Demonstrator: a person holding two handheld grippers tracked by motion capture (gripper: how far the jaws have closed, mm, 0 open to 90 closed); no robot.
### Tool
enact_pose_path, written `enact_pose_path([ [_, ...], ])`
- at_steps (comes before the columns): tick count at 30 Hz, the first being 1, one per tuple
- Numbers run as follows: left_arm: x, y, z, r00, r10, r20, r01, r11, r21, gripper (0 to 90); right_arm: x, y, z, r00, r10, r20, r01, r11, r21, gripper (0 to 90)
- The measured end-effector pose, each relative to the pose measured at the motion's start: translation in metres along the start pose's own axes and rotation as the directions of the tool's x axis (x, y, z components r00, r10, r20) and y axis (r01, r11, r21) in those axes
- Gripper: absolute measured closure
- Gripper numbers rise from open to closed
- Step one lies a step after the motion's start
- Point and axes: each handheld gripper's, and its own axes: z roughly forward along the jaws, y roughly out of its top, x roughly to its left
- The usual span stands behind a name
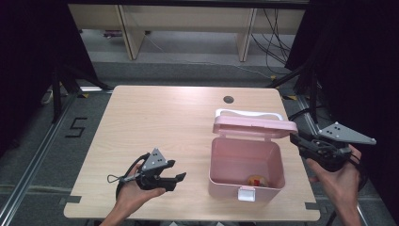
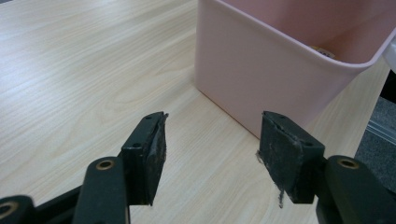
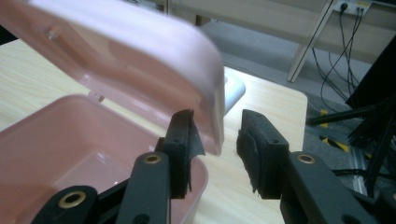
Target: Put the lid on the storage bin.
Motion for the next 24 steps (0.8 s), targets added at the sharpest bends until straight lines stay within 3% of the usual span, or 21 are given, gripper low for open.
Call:
enact_pose_path([
  [3, -0.001, -0.001, 0.001, 0.9998, -0.018, -0.001, 0.018, 0.9998, -0.004, 40.3, 0.0, 0.004, 0.002, 1.0, 0.008, -0.002, -0.008, 1.0, 0.01, 67.3],
  [4, -0.001, -0.001, 0.001, 0.9998, -0.018, -0.001, 0.018, 0.9998, -0.004, 40.3, -0.001, 0.006, 0.003, 0.9998, -0.02, 0.001, 0.02, 1.0, 0.007, 70.7],
  [10, 0.002, -0.004, 0.003, 1.0, -0.005, 0.0, 0.005, 0.9999, 0.016, 40.1, 0.0, 0.008, 0.003, 0.9988, -0.049, -0.003, 0.049, 0.999, 0.006, 82.5],
  [16, 0.002, -0.006, 0.004, 1.0, -0.008, 0.002, 0.008, 0.9998, 0.017, 40.2, 0.006, 0.008, 0.001, 0.9969, -0.074, 0.029, 0.073, 0.997, 0.019, 85.2],
  [24, 0.0, -0.006, 0.005, 1.0, -0.007, 0.006, 0.007, 0.9996, 0.029, 40.3, 0.011, 0.0, -0.006, 0.9972, -0.072, 0.019, 0.072, 0.997, 0.022, 85.7],
])
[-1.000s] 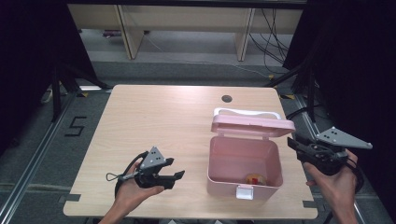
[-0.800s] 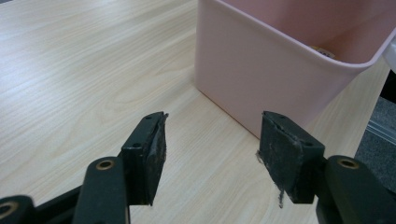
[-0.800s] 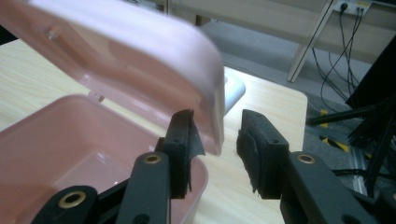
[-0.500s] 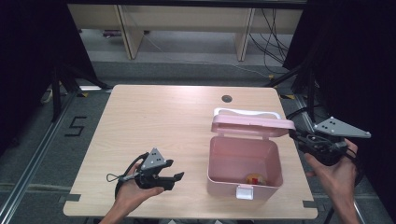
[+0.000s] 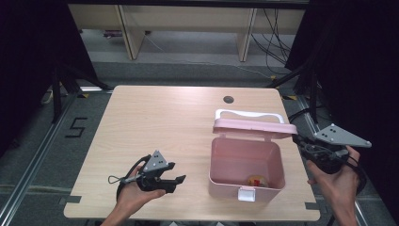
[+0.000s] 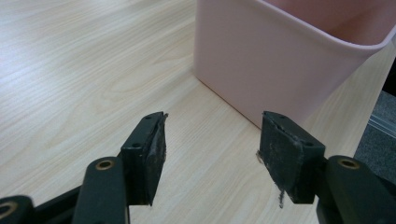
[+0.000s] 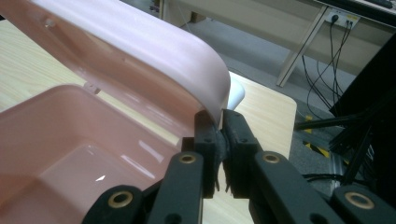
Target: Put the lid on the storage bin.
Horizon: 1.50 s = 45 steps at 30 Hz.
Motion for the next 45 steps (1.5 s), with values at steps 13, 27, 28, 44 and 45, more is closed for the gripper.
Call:
enact_pose_path([
  [13, -0.002, -0.004, -0.001, 1.0, -0.003, 0.0, 0.003, 1.0, -0.003, 40.5, 0.009, -0.025, -0.009, 0.9996, 0.025, -0.016, -0.025, 0.999, -0.035, 85.1],
  [27, -0.001, -0.012, -0.004, 1.0, 0.002, 0.003, -0.003, 0.9998, 0.019, 40.5, 0.016, -0.054, -0.011, 0.9976, 0.047, -0.051, -0.046, 0.999, 0.013, 83.1],
  [28, -0.001, -0.012, -0.004, 1.0, -0.002, 0.003, 0.002, 0.9998, 0.02, 40.5, 0.016, -0.057, -0.011, 0.9967, 0.056, -0.059, -0.055, 0.998, 0.019, 83.0],
  [44, -0.002, -0.023, -0.006, 0.9997, -0.024, -0.005, 0.024, 0.9996, 0.016, 39.9, 0.012, -0.098, -0.003, 0.989, 0.133, -0.065, -0.123, 0.983, 0.139, 76.4],
  [45, -0.001, -0.023, -0.007, 0.9998, -0.018, -0.006, 0.018, 0.9996, 0.022, 39.3, 0.01, -0.1, -0.001, 0.9922, 0.108, -0.063, -0.099, 0.987, 0.124, 75.5],
])
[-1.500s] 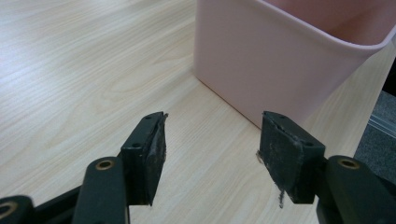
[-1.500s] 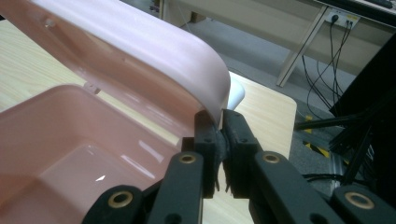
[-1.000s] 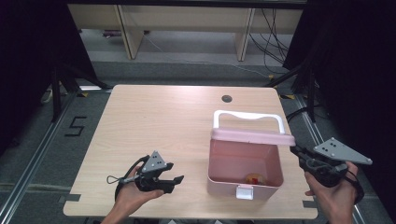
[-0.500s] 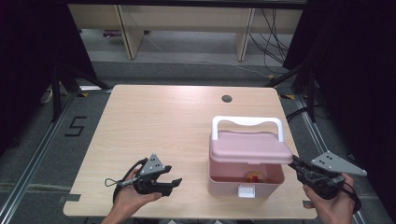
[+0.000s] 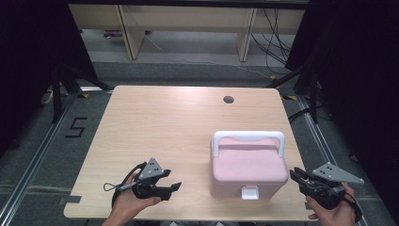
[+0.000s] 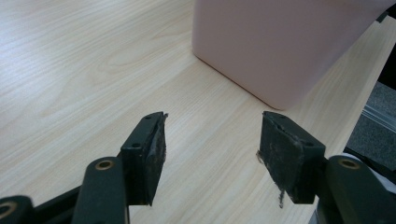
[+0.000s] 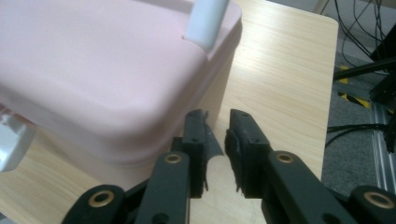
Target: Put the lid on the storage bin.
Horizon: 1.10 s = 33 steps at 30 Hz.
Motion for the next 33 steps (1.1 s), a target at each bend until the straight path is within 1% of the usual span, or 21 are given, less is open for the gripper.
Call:
enact_pose_path([
  [1, 0.0, -0.001, 0.0, 1.0, 0.0, -0.001, 0.0, 1.0, -0.003, 38.7, -0.001, -0.001, 0.0, 1.0, -0.008, 0.002, 0.008, 1.0, -0.002, 73.8],
  [5, 0.0, -0.006, -0.003, 1.0, -0.001, -0.007, 0.001, 1.0, -0.01, 36.3, -0.003, -0.007, 0.001, 0.9991, 0.04, 0.017, -0.04, 0.999, 0.0, 64.7],
  [6, 0.0, -0.007, -0.003, 1.0, -0.008, -0.006, 0.007, 0.9998, -0.017, 35.5, -0.004, -0.009, 0.002, 0.999, 0.037, 0.025, -0.037, 0.999, -0.006, 62.4],
  [7, 0.0, -0.008, -0.006, 0.9998, 0.004, -0.019, -0.004, 1.0, -0.006, 35.0, -0.004, -0.011, 0.002, 0.9979, 0.061, 0.022, -0.061, 0.998, 0.002, 60.8],
  [8, 0.0, -0.009, -0.005, 0.9999, -0.013, -0.007, 0.013, 0.9996, -0.026, 34.7, -0.003, -0.013, 0.003, 0.9961, 0.086, 0.021, -0.086, 0.996, 0.005, 58.9],
  [10, 0.0, -0.011, -0.009, 0.9999, -0.01, -0.013, 0.009, 0.9997, -0.025, 34.1, -0.007, -0.017, 0.004, 0.9971, 0.073, 0.022, -0.073, 0.997, -0.006, 56.5],
  [12, 0.0, -0.013, -0.011, 0.9996, -0.016, -0.021, 0.016, 0.9992, -0.037, 33.9, -0.007, -0.019, 0.004, 0.996, 0.088, 0.017, -0.088, 0.996, 0.001, 54.6],
  [13, 0.002, -0.013, -0.014, 0.9996, 0.005, -0.027, -0.006, 0.9997, -0.023, 33.7, -0.006, -0.021, 0.004, 0.9941, 0.108, 0.016, -0.108, 0.994, 0.006, 52.6],
  [14, 0.001, -0.014, -0.015, 0.9997, -0.007, -0.025, 0.006, 0.9997, -0.025, 33.4, -0.008, -0.022, 0.004, 0.9954, 0.094, 0.019, -0.094, 0.996, 0.003, 50.9],
  [15, 0.001, -0.015, -0.015, 0.9998, -0.01, -0.018, 0.009, 0.9992, -0.039, 33.3, -0.007, -0.023, 0.004, 0.9935, 0.112, 0.017, -0.112, 0.994, 0.006, 49.3],
  [16, 0.0, -0.016, -0.016, 0.9995, -0.024, -0.023, 0.023, 0.9985, -0.05, 33.3, -0.009, -0.024, 0.005, 0.9964, 0.083, 0.015, -0.083, 0.997, -0.003, 47.6],
  [19, 0.001, -0.019, -0.019, 0.9995, -0.013, -0.028, 0.012, 0.9986, -0.051, 32.4, -0.008, -0.027, 0.006, 0.9962, 0.086, 0.015, -0.086, 0.996, 0.001, 42.8],
  [20, 0.0, -0.02, -0.02, 0.9994, -0.021, -0.029, 0.02, 0.9981, -0.059, 32.3, -0.005, -0.028, 0.006, 0.9921, 0.125, 0.004, -0.125, 0.992, 0.017, 41.4],
  [22, 0.001, -0.023, -0.022, 0.9995, -0.007, -0.031, 0.006, 0.9989, -0.046, 31.2, -0.004, -0.03, 0.006, 0.9913, 0.132, 0.001, -0.132, 0.991, 0.013, 38.1],
  [25, -0.001, -0.027, -0.024, 0.9989, -0.029, -0.037, 0.027, 0.9979, -0.059, 30.8, -0.006, -0.032, 0.007, 0.9951, 0.099, -0.002, -0.099, 0.995, 0.004, 35.8],
  [26, -0.001, -0.029, -0.025, 0.999, -0.029, -0.033, 0.027, 0.9976, -0.064, 30.8, -0.003, -0.033, 0.007, 0.9912, 0.132, -0.012, -0.132, 0.991, 0.016, 34.2],
  [27, -0.001, -0.03, -0.026, 0.9989, -0.028, -0.038, 0.025, 0.998, -0.059, 30.6, -0.004, -0.034, 0.008, 0.9957, 0.093, -0.004, -0.093, 0.996, 0.009, 31.6],
  [29, -0.001, -0.035, -0.029, 0.9987, -0.022, -0.046, 0.019, 0.9981, -0.059, 29.9, -0.003, -0.039, 0.011, 0.9964, 0.085, 0.001, -0.085, 0.995, 0.048, 27.2],
  [30, -0.001, -0.037, -0.029, 0.9988, -0.027, -0.041, 0.024, 0.9973, -0.069, 29.9, 0.0, -0.041, 0.012, 0.9933, 0.116, 0.002, -0.116, 0.991, 0.071, 26.5],
  [31, -0.002, -0.039, -0.03, 0.9988, -0.03, -0.038, 0.027, 0.9972, -0.07, 29.7, -0.001, -0.042, 0.012, 0.9962, 0.088, 0.002, -0.087, 0.994, 0.07, 26.5],
  [33, -0.002, -0.043, -0.031, 0.9986, -0.023, -0.048, 0.02, 0.998, -0.06, 29.5, 0.001, -0.046, 0.014, 0.9936, 0.113, -0.007, -0.112, 0.99, 0.084, 26.4],
])
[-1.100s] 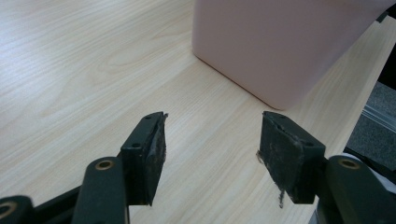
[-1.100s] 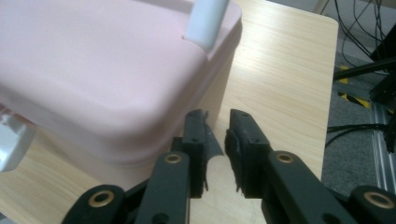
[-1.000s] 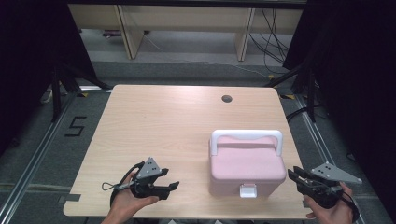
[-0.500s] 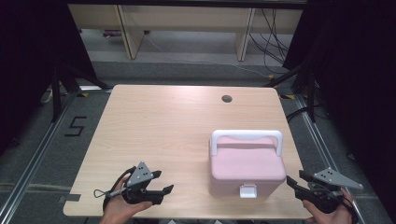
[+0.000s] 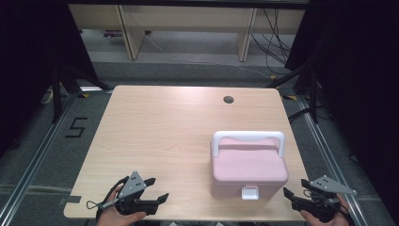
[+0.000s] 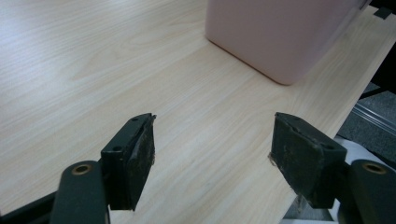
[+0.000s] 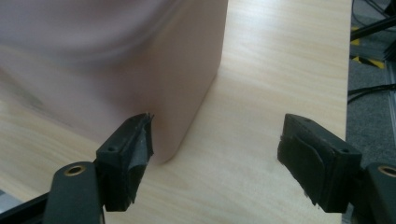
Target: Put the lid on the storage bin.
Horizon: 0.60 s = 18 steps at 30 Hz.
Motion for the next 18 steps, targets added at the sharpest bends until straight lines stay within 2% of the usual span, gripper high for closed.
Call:
enact_pose_path([
  [1, 0.001, -0.002, -0.001, 0.9998, 0.017, -0.009, -0.017, 0.9997, 0.017, 29.4, -0.002, -0.001, 0.001, 0.9998, -0.02, -0.005, 0.02, 1.0, -0.007, 25.8],
  [2, 0.0, -0.003, -0.001, 1.0, 0.002, -0.002, -0.002, 1.0, 0.0, 29.3, -0.001, -0.003, 0.002, 1.0, -0.006, -0.003, 0.006, 1.0, 0.003, 25.4],
  [3, 0.0, -0.005, -0.002, 0.9998, 0.009, -0.015, -0.009, 1.0, 0.003, 29.3, -0.002, -0.005, 0.003, 0.9997, -0.024, -0.001, 0.024, 1.0, 0.006, 25.1],
  [4, 0.0, -0.006, -0.004, 0.9997, 0.009, -0.025, -0.009, 1.0, 0.003, 29.3, -0.002, -0.006, 0.003, 0.9998, -0.02, 0.0, 0.02, 1.0, 0.006, 25.0],
  [5, -0.001, -0.007, -0.003, 0.9996, -0.007, -0.029, 0.007, 0.9999, -0.014, 29.4, -0.004, -0.007, 0.003, 0.9989, -0.047, 0.004, 0.047, 0.999, 0.011, 24.6],
  [6, 0.0, -0.008, -0.004, 0.9996, 0.005, -0.027, -0.005, 1.0, -0.008, 29.3, -0.006, -0.008, 0.005, 0.998, -0.062, 0.011, 0.062, 0.998, 0.015, 23.8],
  [8, 0.0, -0.01, -0.007, 0.9993, 0.009, -0.037, -0.009, 0.9999, -0.009, 29.3, -0.003, -0.011, 0.007, 0.9998, -0.015, 0.01, 0.015, 0.999, 0.042, 23.1],
  [9, 0.0, -0.011, -0.007, 0.9993, 0.004, -0.038, -0.005, 0.9999, -0.014, 29.0, -0.006, -0.012, 0.009, 0.9983, -0.059, 0.002, 0.059, 0.998, 0.034, 21.9],
  [10, -0.001, -0.013, -0.006, 0.9994, -0.004, -0.035, 0.003, 0.9996, -0.028, 28.8, -0.007, -0.013, 0.009, 0.9978, -0.066, 0.002, 0.066, 0.997, 0.041, 21.4],
  [12, -0.001, -0.016, -0.007, 0.9991, 0.002, -0.043, -0.003, 0.9999, -0.013, 28.3, -0.007, -0.016, 0.01, 0.9977, -0.068, -0.005, 0.068, 0.997, 0.044, 20.8],
  [18, -0.005, -0.022, -0.007, 0.9989, 0.009, -0.046, -0.01, 0.9999, -0.009, 26.2, -0.008, -0.021, 0.011, 0.9969, -0.079, 0.0, 0.079, 0.995, 0.062, 20.0],
])
